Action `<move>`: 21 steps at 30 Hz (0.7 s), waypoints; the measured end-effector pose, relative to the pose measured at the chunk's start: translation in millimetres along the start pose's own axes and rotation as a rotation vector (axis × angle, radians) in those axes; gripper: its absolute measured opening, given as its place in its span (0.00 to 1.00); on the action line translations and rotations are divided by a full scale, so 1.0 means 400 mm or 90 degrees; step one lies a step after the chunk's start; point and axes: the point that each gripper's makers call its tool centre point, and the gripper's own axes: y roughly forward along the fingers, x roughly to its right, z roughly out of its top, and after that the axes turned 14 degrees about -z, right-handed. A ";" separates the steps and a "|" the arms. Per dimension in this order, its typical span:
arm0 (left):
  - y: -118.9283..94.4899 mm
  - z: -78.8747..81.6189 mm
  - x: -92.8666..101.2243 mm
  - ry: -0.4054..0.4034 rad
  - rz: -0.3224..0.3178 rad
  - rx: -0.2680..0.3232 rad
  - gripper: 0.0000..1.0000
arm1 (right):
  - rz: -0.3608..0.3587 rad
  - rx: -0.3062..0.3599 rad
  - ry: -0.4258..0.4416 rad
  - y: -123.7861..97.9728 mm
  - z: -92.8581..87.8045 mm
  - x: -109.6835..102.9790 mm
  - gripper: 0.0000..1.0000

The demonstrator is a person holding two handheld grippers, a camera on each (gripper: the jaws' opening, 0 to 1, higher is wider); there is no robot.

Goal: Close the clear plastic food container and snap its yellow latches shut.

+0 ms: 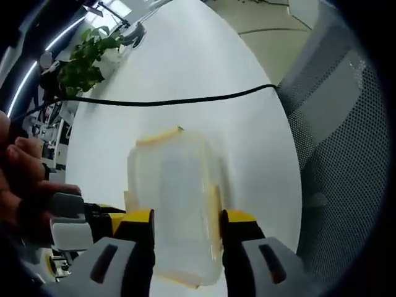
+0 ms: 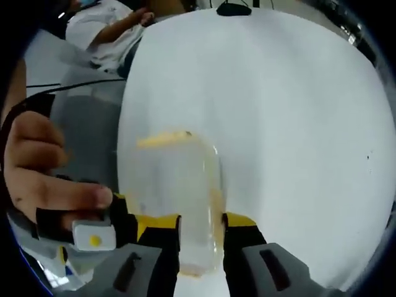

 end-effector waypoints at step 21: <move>-0.031 0.091 0.110 0.023 -0.099 0.098 0.87 | -0.073 0.129 -0.009 -0.035 -0.003 0.046 0.68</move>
